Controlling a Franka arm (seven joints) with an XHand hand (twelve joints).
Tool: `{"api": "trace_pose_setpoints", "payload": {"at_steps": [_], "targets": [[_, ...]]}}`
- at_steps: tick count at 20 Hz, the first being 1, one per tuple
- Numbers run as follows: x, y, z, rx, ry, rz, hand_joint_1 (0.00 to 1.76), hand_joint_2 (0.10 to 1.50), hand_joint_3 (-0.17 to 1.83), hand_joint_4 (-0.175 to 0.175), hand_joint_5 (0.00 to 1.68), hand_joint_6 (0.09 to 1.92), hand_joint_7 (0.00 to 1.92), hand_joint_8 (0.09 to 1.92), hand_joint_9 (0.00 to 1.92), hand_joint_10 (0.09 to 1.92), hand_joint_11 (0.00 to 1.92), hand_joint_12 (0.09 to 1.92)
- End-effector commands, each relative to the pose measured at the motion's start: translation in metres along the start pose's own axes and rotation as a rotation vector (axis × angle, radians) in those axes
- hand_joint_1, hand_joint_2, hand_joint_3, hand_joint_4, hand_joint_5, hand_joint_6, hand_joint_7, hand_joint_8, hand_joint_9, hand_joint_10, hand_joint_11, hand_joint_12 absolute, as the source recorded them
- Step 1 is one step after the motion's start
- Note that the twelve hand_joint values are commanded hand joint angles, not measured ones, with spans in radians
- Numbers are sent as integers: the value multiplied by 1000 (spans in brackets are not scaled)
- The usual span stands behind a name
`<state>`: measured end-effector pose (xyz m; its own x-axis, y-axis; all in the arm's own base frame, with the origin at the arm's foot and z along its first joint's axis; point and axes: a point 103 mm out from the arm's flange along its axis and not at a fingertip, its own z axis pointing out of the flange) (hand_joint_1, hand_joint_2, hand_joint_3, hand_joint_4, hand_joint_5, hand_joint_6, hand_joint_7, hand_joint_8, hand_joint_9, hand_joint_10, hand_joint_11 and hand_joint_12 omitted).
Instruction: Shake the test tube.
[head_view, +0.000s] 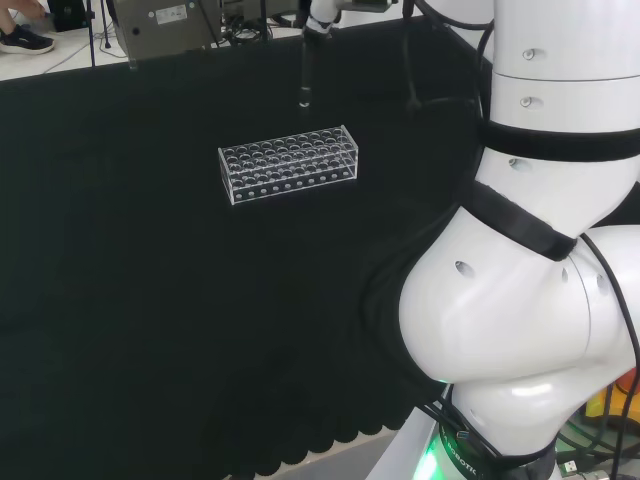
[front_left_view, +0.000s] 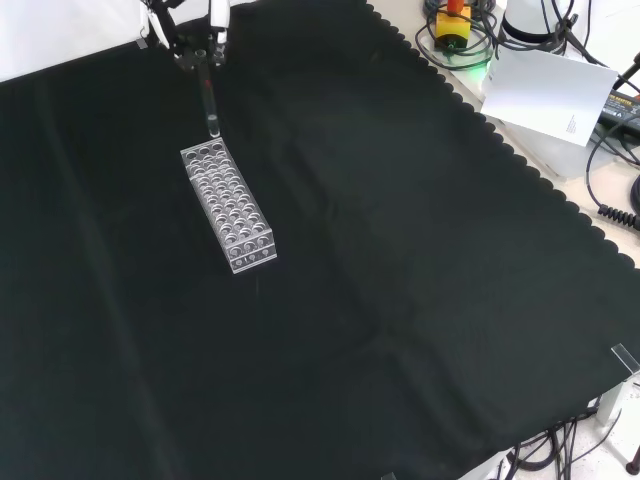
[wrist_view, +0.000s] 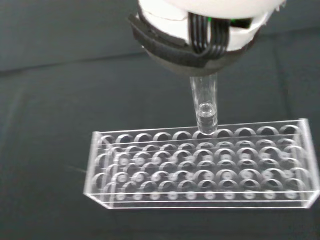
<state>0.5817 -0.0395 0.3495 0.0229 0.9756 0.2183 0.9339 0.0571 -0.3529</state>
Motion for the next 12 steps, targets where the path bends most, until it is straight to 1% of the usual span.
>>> {"api": "trace_pose_setpoints", "payload": {"at_steps": [1, 4, 10, 12], "targets": [[39, 8, 1, 1, 13, -76, 1429, 716, 478, -175, 1336, 288, 1398, 720, 1331, 354, 885, 1151], [56, 11, 2, 2, 22, -108, 1429, 715, 478, -175, 1337, 287, 1398, 720, 1332, 354, 884, 1152], [93, 17, 13, 28, 20, -183, 1429, 715, 479, -175, 1339, 282, 1398, 720, 1333, 352, 882, 1152], [102, 17, 16, 36, 15, -197, 1429, 715, 479, -175, 1339, 281, 1398, 719, 1333, 352, 880, 1152]]}}
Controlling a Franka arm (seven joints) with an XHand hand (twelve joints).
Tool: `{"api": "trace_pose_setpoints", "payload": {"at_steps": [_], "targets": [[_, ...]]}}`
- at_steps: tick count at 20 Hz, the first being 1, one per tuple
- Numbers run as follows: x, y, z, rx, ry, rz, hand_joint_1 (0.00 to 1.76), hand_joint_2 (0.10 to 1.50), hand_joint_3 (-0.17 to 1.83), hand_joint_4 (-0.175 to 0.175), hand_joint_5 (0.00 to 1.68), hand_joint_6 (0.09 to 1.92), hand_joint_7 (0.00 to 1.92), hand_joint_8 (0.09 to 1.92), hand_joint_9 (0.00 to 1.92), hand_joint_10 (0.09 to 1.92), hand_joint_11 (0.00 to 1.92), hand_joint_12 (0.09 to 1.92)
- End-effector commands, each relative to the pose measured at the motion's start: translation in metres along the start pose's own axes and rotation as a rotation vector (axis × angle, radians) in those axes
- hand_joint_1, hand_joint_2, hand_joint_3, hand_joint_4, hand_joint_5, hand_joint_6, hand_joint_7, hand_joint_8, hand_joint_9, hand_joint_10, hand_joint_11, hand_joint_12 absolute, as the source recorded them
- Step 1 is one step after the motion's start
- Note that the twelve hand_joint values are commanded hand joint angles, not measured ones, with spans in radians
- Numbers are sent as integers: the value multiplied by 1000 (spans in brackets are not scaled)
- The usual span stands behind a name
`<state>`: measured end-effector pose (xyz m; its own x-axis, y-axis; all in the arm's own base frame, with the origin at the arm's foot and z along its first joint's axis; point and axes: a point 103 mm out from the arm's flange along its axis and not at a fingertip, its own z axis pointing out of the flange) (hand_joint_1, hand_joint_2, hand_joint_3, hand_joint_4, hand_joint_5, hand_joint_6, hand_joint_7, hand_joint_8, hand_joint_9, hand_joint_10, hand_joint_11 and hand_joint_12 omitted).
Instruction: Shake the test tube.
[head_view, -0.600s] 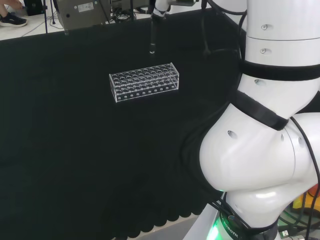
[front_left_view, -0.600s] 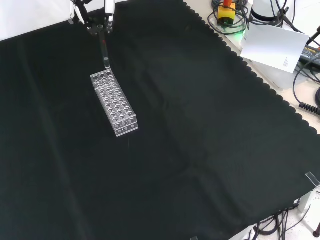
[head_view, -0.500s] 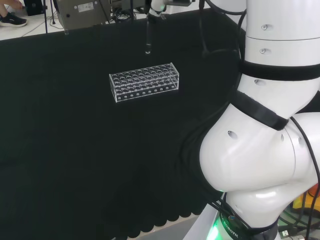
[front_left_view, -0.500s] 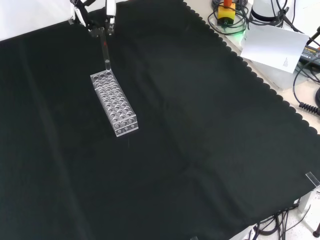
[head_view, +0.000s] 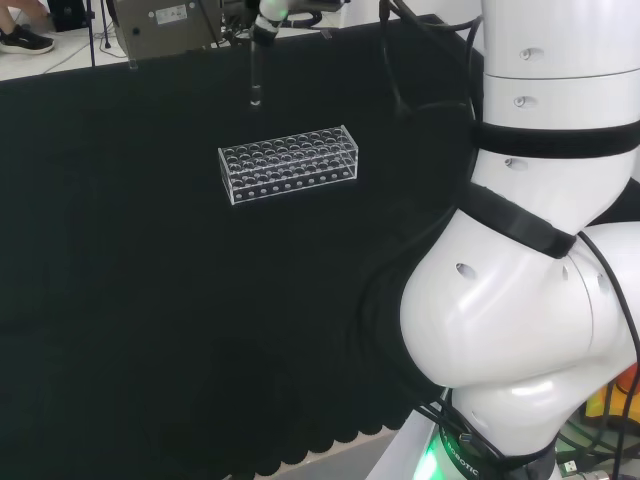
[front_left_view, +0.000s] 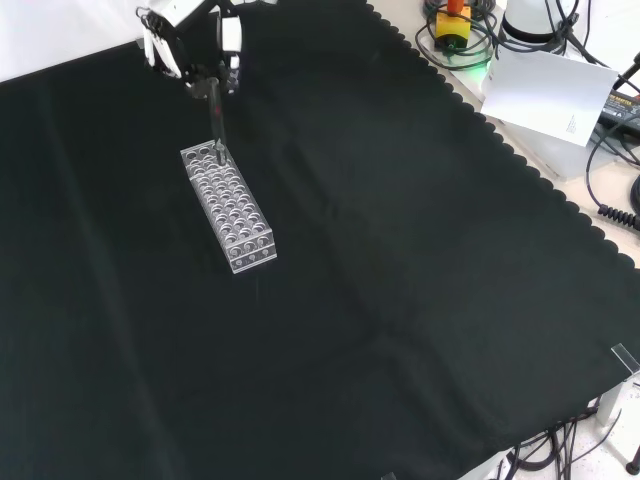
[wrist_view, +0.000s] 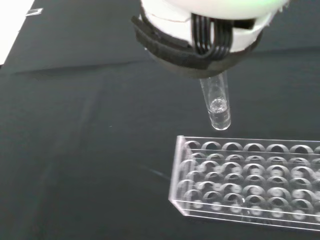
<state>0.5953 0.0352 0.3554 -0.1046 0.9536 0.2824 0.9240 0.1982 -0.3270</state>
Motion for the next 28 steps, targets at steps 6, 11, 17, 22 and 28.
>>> {"api": "trace_pose_setpoints", "payload": {"at_steps": [6, 11, 17, 22, 28], "targets": [[28, 5, 14, 24, -9, -41, 1429, 714, 479, -175, 1341, 279, 1399, 719, 1333, 351, 878, 1153], [-7, -8, 10, 16, -32, 42, 1429, 714, 479, -175, 1342, 277, 1399, 718, 1334, 350, 877, 1153], [-76, -36, -1, 3, -66, 223, 1429, 714, 479, -175, 1343, 274, 1400, 716, 1334, 349, 876, 1154], [-132, -68, -14, -17, -84, 367, 1429, 714, 479, -175, 1344, 272, 1401, 715, 1335, 348, 877, 1155], [-165, -91, -29, -42, -101, 456, 1429, 714, 478, -175, 1345, 269, 1401, 714, 1335, 347, 880, 1156]]}}
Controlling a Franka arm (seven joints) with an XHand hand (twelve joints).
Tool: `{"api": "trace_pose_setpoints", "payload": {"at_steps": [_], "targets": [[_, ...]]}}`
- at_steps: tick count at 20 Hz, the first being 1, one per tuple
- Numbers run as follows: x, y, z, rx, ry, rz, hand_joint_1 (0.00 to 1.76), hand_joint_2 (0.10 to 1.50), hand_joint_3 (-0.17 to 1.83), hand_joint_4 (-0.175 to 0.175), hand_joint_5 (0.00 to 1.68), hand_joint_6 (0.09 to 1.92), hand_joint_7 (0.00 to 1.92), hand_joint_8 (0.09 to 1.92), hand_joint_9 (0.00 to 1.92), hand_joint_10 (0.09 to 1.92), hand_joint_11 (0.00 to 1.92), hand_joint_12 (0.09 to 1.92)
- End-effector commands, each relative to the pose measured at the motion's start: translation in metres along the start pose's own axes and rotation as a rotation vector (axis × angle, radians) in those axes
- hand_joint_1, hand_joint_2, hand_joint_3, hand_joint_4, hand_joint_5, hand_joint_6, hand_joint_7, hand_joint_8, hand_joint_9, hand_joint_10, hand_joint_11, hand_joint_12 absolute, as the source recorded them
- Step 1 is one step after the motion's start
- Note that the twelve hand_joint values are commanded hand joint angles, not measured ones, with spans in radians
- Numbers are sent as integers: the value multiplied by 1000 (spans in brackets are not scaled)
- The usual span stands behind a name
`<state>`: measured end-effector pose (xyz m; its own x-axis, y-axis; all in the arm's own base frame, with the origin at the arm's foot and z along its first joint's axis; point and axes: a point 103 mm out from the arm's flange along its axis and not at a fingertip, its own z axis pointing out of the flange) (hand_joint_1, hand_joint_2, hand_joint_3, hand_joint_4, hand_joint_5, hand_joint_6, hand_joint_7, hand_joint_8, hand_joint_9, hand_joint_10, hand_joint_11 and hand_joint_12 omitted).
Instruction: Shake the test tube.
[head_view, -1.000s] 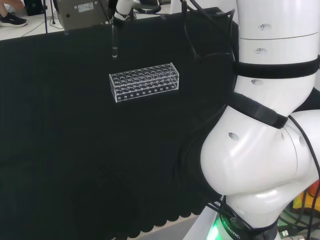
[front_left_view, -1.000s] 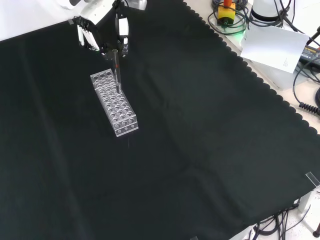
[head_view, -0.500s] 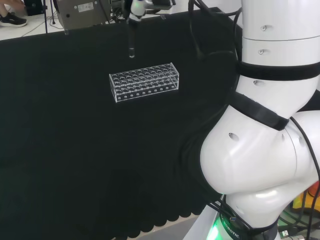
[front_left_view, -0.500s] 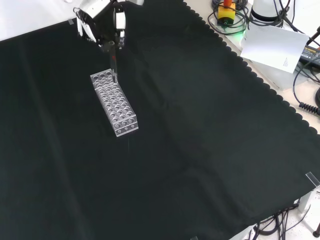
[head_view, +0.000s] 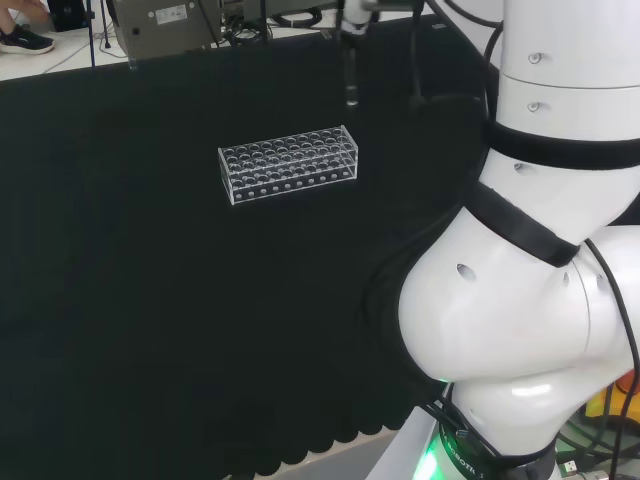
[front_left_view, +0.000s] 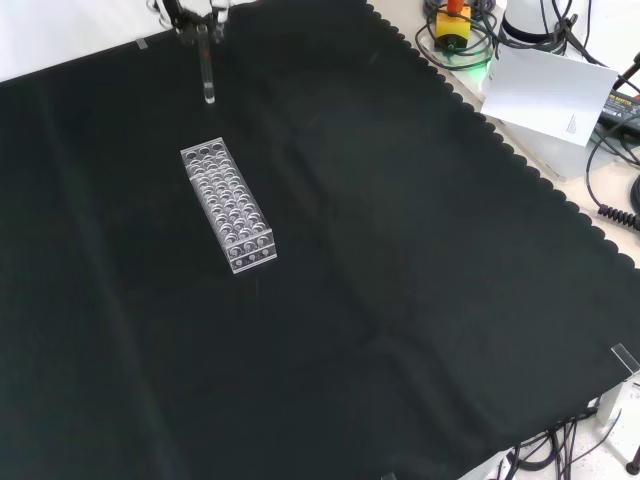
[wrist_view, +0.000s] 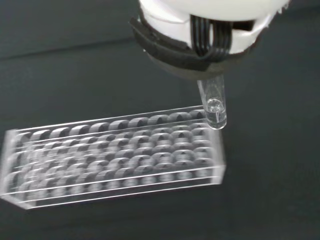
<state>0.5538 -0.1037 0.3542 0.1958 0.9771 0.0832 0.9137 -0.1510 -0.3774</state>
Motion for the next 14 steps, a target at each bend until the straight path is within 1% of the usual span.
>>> {"api": "trace_pose_setpoints", "payload": {"at_steps": [1, 4, 7, 10, 14], "targets": [[-45, -12, -13, -28, -18, 103, 1429, 714, 478, -175, 1345, 269, 1401, 714, 1335, 347, 881, 1156], [-39, -11, -14, -31, -11, 87, 1429, 714, 478, -175, 1346, 268, 1401, 714, 1335, 347, 882, 1156], [-21, -7, -11, -31, 0, 47, 1429, 714, 478, -175, 1346, 266, 1401, 714, 1335, 346, 883, 1156], [4, -2, -6, -26, 18, -4, 1429, 714, 477, -175, 1347, 265, 1401, 713, 1336, 346, 884, 1156], [50, 6, 0, -15, 39, -93, 1429, 714, 477, -175, 1348, 264, 1402, 713, 1335, 345, 884, 1155]]}}
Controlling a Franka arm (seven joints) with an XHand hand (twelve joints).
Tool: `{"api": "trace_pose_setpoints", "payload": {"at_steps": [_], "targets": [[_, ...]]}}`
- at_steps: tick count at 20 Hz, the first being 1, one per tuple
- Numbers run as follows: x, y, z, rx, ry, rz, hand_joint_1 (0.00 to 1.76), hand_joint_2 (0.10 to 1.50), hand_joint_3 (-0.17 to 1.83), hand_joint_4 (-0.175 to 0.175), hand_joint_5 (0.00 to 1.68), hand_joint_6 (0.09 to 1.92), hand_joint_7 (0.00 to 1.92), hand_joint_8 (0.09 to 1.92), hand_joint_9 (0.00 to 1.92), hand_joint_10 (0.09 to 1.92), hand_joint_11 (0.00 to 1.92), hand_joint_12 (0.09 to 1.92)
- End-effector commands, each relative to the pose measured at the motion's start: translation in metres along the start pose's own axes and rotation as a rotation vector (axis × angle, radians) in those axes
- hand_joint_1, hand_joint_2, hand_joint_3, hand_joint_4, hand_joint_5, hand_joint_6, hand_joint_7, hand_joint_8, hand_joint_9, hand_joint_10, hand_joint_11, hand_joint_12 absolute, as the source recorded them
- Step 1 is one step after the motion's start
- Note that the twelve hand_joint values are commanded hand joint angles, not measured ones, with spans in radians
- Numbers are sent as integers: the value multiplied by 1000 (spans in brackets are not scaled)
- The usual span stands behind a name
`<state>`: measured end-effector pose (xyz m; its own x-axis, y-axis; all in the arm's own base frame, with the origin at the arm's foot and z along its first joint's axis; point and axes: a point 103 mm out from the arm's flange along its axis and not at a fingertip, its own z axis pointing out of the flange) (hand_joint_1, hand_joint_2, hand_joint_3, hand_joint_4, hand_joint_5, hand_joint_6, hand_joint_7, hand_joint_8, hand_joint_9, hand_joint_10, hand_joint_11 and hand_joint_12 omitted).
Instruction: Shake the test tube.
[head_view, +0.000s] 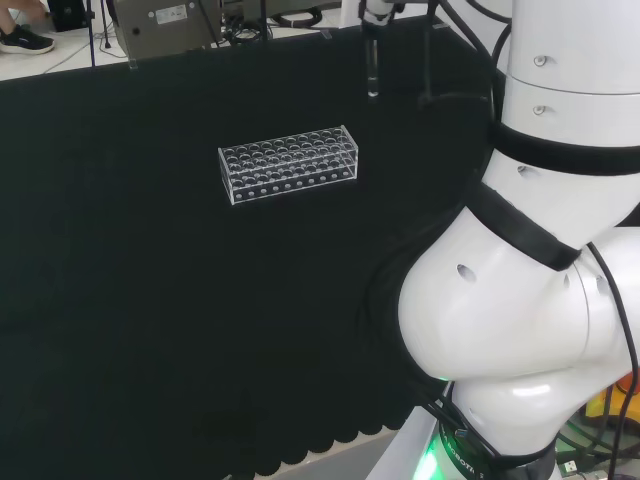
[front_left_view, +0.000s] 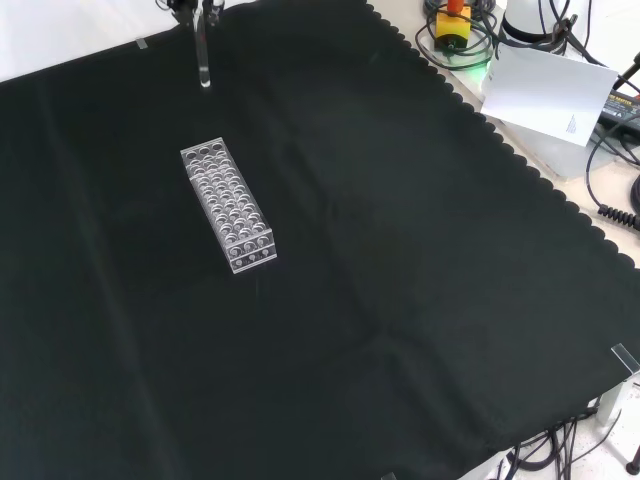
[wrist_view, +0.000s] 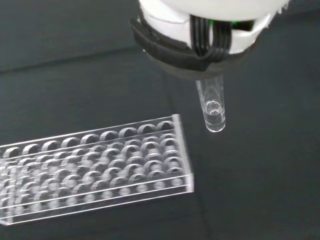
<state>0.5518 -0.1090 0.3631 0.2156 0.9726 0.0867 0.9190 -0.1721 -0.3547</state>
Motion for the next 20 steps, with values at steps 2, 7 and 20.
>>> {"api": "trace_pose_setpoints", "payload": {"at_steps": [2, 7, 20], "targets": [[80, 12, 12, 19, 34, -161, 1429, 715, 477, -175, 1348, 264, 1402, 712, 1335, 345, 884, 1155], [136, 15, 15, 28, 41, -270, 1429, 715, 477, -175, 1349, 262, 1402, 712, 1336, 344, 883, 1154], [140, 13, 12, 24, 35, -272, 1430, 714, 477, -175, 1350, 259, 1402, 711, 1338, 341, 884, 1153]]}}
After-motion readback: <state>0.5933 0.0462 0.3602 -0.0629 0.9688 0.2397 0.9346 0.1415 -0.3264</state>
